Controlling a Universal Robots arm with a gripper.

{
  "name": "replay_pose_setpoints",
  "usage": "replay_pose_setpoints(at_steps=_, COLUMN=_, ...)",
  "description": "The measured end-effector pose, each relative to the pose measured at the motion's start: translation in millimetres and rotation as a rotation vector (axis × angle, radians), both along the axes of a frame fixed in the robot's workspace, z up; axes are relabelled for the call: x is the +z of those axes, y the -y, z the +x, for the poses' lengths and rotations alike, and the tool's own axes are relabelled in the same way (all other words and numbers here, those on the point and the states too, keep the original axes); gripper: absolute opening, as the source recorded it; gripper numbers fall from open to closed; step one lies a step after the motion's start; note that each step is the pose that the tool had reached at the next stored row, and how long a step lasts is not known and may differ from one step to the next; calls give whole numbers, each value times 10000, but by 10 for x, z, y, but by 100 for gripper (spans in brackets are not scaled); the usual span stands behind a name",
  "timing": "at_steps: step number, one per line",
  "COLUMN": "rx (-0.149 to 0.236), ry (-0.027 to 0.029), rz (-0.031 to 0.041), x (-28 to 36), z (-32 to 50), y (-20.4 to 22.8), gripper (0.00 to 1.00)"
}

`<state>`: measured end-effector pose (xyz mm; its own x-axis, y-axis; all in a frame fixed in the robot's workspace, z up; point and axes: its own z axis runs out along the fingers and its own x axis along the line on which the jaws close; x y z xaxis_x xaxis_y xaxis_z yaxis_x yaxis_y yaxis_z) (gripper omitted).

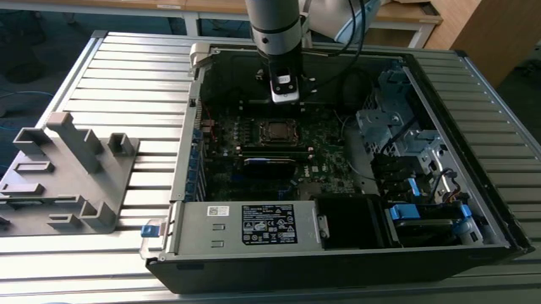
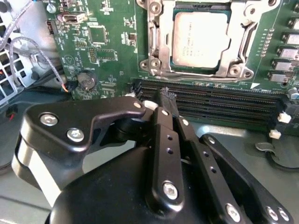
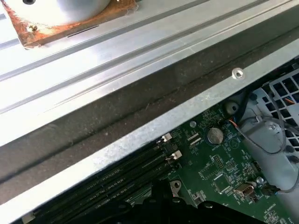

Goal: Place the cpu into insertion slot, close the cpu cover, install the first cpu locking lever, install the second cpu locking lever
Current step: 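Install the first cpu locking lever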

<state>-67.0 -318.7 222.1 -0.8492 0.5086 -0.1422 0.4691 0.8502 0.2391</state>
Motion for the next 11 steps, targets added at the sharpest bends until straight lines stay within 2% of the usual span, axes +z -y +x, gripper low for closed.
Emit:
replay_pose_setpoints(at_steps=1, rx=2, ry=-58, rz=-25, x=0, z=1, y=0, gripper=11)
replay_pose_setpoints(at_steps=2, rx=0, ry=-176, rz=-78, x=-2, z=1, y=0, gripper=11)
replay_pose_setpoints(at_steps=4, rx=1, ry=-439, rz=-200, x=-4, z=3, y=0, gripper=11)
replay_pose_setpoints(at_steps=9, rx=3, ry=-1166, rz=-528, x=-9, z=7, y=0, gripper=11)
replay_pose_setpoints(at_steps=10, rx=3, ry=-1296, rz=-576, x=-11, z=8, y=0, gripper=11)
replay_pose_setpoints(at_steps=11, rx=3, ry=-1352, rz=-596, x=-11, z=8, y=0, gripper=11)
